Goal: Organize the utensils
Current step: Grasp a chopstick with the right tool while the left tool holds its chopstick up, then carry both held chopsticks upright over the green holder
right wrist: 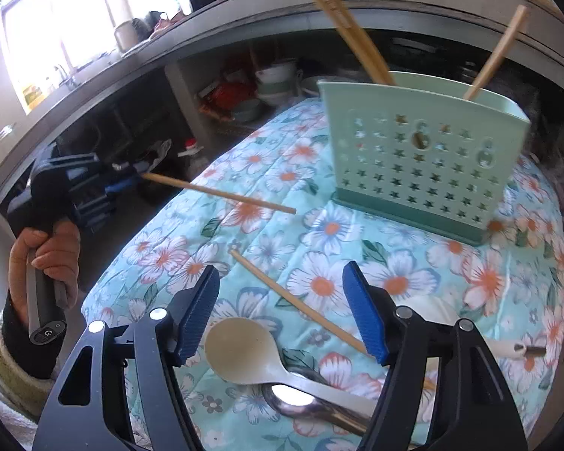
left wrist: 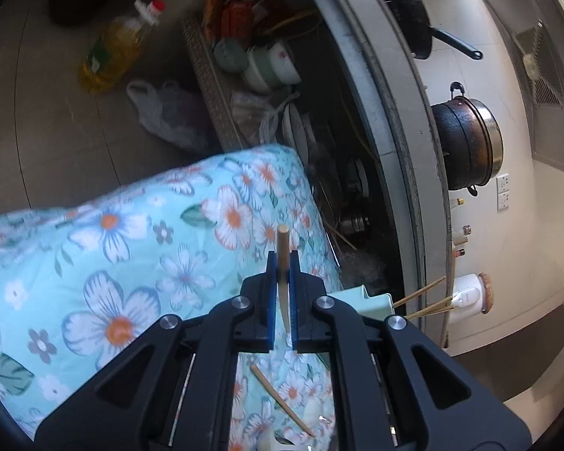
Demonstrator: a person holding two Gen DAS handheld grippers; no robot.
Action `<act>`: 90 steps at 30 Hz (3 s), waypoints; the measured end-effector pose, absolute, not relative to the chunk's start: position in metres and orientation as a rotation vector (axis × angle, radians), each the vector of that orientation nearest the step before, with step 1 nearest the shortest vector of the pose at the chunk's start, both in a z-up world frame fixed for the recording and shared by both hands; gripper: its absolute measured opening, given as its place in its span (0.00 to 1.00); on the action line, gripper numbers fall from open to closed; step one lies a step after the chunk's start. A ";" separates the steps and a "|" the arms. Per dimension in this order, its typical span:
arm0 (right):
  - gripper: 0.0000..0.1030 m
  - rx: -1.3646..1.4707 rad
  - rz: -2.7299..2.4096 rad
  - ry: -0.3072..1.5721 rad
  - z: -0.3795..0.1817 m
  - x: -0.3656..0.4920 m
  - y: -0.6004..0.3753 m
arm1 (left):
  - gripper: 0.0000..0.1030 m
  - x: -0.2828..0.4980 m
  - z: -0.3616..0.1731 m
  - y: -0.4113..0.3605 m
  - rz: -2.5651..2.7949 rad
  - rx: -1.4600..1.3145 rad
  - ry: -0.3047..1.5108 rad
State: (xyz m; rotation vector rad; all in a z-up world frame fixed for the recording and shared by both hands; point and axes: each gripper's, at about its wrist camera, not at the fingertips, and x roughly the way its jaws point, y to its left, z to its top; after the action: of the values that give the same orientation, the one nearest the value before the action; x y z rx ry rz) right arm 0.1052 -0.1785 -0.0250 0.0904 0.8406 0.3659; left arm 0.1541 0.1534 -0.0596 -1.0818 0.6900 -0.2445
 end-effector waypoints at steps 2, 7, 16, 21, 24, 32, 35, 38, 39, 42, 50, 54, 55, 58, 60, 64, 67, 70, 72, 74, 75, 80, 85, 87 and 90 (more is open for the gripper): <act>0.57 0.051 0.410 0.882 -0.031 0.118 -0.164 | 0.04 0.150 -0.041 0.154 -0.212 -0.965 0.626; 0.46 -0.048 0.505 0.982 -0.050 0.147 -0.132 | 0.04 0.145 -0.005 0.144 -0.179 -0.735 0.525; 0.32 -0.220 0.546 1.093 -0.076 0.172 -0.105 | 0.04 0.146 0.042 0.109 -0.138 -0.452 0.423; 0.26 -0.295 0.516 1.112 -0.090 0.177 -0.101 | 0.04 0.143 0.054 0.094 -0.111 -0.351 0.392; 0.18 -0.330 0.522 1.088 -0.089 0.172 -0.097 | 0.04 0.144 0.058 0.087 -0.100 -0.321 0.390; 0.10 -0.415 0.475 1.006 -0.077 0.162 -0.090 | 0.04 0.141 0.064 0.086 -0.067 -0.292 0.375; 0.08 -0.416 0.449 0.958 -0.064 0.157 -0.094 | 0.04 0.139 0.066 0.086 -0.063 -0.285 0.368; 0.07 -0.399 0.421 0.910 -0.049 0.158 -0.101 | 0.04 0.138 0.067 0.086 -0.065 -0.288 0.368; 0.07 -0.393 0.406 0.890 -0.043 0.158 -0.104 | 0.04 0.139 0.067 0.086 -0.065 -0.288 0.369; 0.07 -0.372 0.370 0.836 -0.027 0.161 -0.113 | 0.04 0.138 0.067 0.085 -0.067 -0.284 0.367; 0.06 -0.252 0.253 0.578 0.050 0.153 -0.139 | 0.04 0.137 0.066 0.082 -0.061 -0.278 0.362; 0.07 -0.162 0.223 0.453 0.078 0.139 -0.151 | 0.04 0.137 0.067 0.082 -0.059 -0.278 0.360; 0.06 -0.132 0.222 0.429 0.082 0.136 -0.154 | 0.04 0.137 0.067 0.082 -0.059 -0.278 0.359; 0.07 -0.086 0.217 0.386 0.080 0.132 -0.159 | 0.04 0.137 0.067 0.082 -0.059 -0.278 0.361; 0.07 -0.066 0.215 0.388 0.074 0.130 -0.162 | 0.04 0.137 0.067 0.082 -0.060 -0.276 0.360; 0.07 -0.037 0.199 0.420 0.058 0.130 -0.168 | 0.04 0.137 0.068 0.083 -0.057 -0.273 0.359; 0.07 -0.018 0.179 0.424 0.052 0.125 -0.175 | 0.04 0.136 0.068 0.083 -0.056 -0.274 0.357; 0.07 0.003 0.165 0.422 0.048 0.120 -0.182 | 0.04 0.136 0.068 0.083 -0.057 -0.275 0.358; 0.07 0.014 0.151 0.407 0.049 0.119 -0.188 | 0.04 0.136 0.068 0.083 -0.057 -0.275 0.358; 0.07 0.026 0.136 0.391 0.051 0.121 -0.191 | 0.04 0.136 0.068 0.082 -0.054 -0.274 0.357; 0.07 0.041 0.131 0.379 0.053 0.122 -0.193 | 0.04 0.136 0.068 0.082 -0.055 -0.274 0.357; 0.07 0.134 0.112 0.314 0.060 0.129 -0.203 | 0.04 0.136 0.068 0.083 -0.056 -0.275 0.355; 0.07 0.108 0.090 0.355 0.038 0.133 -0.200 | 0.04 0.136 0.067 0.082 -0.057 -0.274 0.358; 0.07 0.109 0.076 0.377 0.029 0.131 -0.204 | 0.04 0.135 0.067 0.081 -0.057 -0.274 0.358; 0.07 0.126 0.055 0.387 0.025 0.123 -0.214 | 0.04 0.135 0.069 0.083 -0.057 -0.271 0.357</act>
State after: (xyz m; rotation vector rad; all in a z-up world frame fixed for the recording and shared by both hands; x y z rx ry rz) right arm 0.1234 -0.2143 0.0248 0.1262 0.3875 0.0547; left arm 0.1346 0.0826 0.0686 -0.2707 0.3565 -0.0567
